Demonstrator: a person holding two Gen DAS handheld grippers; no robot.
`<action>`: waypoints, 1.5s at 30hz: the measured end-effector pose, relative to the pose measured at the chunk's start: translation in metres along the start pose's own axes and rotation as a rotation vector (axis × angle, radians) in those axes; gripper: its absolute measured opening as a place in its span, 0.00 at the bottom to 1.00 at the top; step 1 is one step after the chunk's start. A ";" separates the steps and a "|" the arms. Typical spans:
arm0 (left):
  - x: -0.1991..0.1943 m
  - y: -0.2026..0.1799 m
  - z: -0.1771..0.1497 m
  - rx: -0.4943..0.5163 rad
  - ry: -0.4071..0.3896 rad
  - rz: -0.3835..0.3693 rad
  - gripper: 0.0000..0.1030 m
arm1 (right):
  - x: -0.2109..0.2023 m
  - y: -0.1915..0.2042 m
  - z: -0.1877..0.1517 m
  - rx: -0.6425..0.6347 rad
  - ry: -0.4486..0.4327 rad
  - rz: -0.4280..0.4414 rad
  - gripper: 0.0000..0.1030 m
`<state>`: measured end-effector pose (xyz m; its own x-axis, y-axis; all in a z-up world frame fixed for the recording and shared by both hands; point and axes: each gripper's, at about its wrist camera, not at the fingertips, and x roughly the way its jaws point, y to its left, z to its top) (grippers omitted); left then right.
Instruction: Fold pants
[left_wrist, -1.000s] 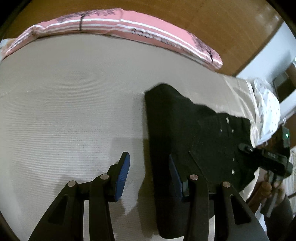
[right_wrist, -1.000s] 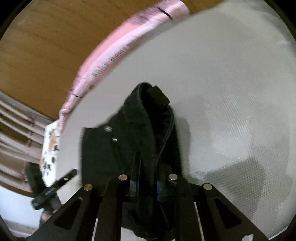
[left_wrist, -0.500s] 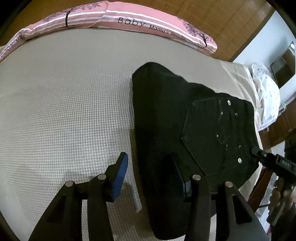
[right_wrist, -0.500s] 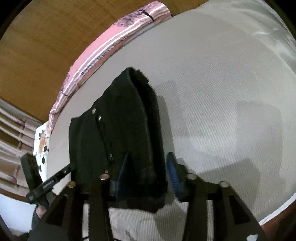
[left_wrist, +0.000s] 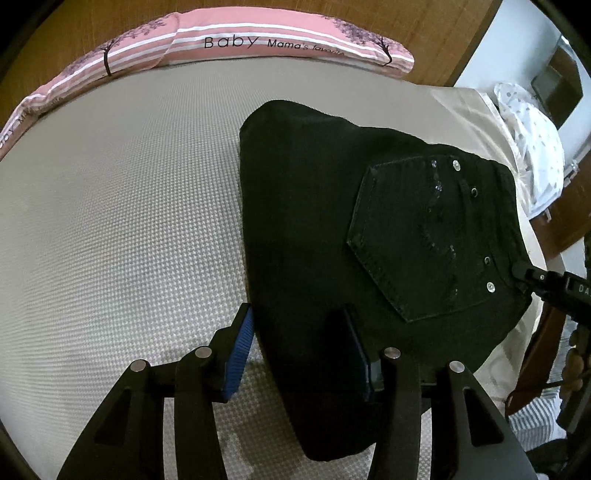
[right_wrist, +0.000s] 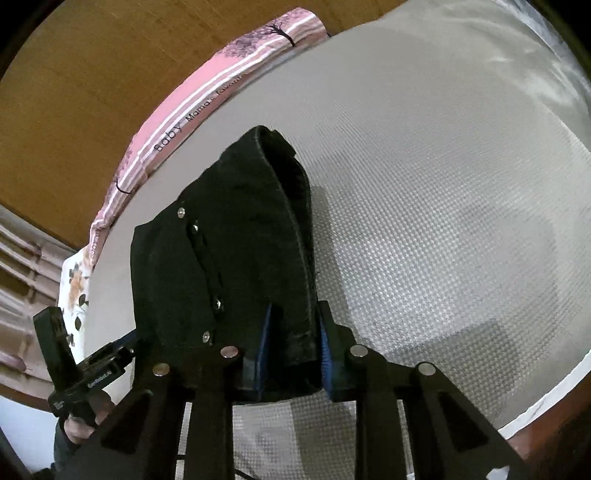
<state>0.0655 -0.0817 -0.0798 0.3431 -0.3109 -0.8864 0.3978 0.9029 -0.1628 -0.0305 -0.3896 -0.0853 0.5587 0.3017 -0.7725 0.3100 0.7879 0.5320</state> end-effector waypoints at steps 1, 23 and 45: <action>0.000 -0.001 -0.001 0.003 -0.003 0.006 0.47 | 0.000 0.001 0.000 -0.006 0.000 -0.007 0.22; 0.001 -0.014 -0.006 0.033 -0.031 0.076 0.50 | -0.018 0.035 0.035 -0.062 -0.074 -0.136 0.46; -0.003 0.010 -0.001 -0.051 -0.032 -0.043 0.55 | 0.027 0.034 0.084 -0.101 0.005 -0.153 0.64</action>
<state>0.0676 -0.0719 -0.0791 0.3538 -0.3586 -0.8638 0.3690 0.9022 -0.2234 0.0592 -0.3996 -0.0588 0.5075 0.1769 -0.8433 0.3122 0.8745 0.3713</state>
